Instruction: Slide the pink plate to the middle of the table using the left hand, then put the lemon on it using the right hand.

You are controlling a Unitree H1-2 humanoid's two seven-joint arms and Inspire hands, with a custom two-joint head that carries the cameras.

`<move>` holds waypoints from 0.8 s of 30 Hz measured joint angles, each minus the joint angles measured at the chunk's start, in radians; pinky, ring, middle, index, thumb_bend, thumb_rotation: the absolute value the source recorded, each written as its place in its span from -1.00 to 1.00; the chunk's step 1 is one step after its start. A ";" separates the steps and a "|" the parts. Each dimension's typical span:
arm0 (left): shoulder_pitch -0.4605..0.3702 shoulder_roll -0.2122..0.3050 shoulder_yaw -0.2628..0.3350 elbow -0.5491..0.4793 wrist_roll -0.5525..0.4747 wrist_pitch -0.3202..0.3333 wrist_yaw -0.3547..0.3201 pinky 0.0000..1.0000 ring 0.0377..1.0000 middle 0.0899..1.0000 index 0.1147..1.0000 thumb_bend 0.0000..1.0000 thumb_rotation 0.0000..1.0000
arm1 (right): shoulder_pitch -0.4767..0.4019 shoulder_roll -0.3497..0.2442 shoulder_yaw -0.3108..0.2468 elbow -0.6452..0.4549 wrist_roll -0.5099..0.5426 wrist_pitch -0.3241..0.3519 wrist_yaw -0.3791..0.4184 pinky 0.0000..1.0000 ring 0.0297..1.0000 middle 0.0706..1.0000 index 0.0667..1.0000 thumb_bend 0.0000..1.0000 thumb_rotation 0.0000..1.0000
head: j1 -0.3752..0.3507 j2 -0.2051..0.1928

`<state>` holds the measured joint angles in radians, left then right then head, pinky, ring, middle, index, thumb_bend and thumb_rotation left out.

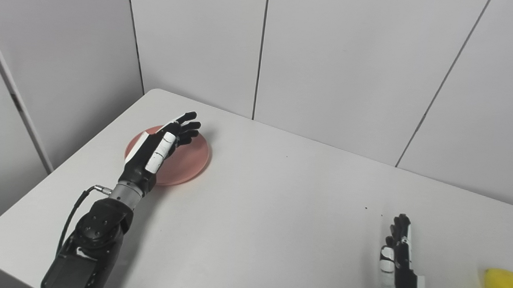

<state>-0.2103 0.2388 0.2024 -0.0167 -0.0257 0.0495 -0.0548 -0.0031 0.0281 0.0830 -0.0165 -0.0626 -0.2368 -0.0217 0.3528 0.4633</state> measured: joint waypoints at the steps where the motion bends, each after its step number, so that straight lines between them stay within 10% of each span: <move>1: -0.010 0.011 0.009 0.015 0.000 -0.002 0.003 0.73 0.64 0.61 0.60 0.49 1.00 | 0.000 0.000 0.000 0.000 0.000 0.000 0.001 1.00 1.00 0.99 0.98 0.22 1.00 | 0.003 -0.003; 24: -0.159 0.156 0.095 0.277 -0.052 -0.111 0.001 0.60 0.55 0.51 0.50 0.57 1.00 | 0.002 0.000 -0.006 0.002 0.016 -0.019 0.003 1.00 1.00 0.99 0.95 0.16 1.00 | 0.057 -0.023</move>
<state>-0.3689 0.3946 0.2979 0.2603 -0.0776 -0.0613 -0.0538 -0.0013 0.0283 0.0765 -0.0145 -0.0467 -0.2557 -0.0182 0.4096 0.4403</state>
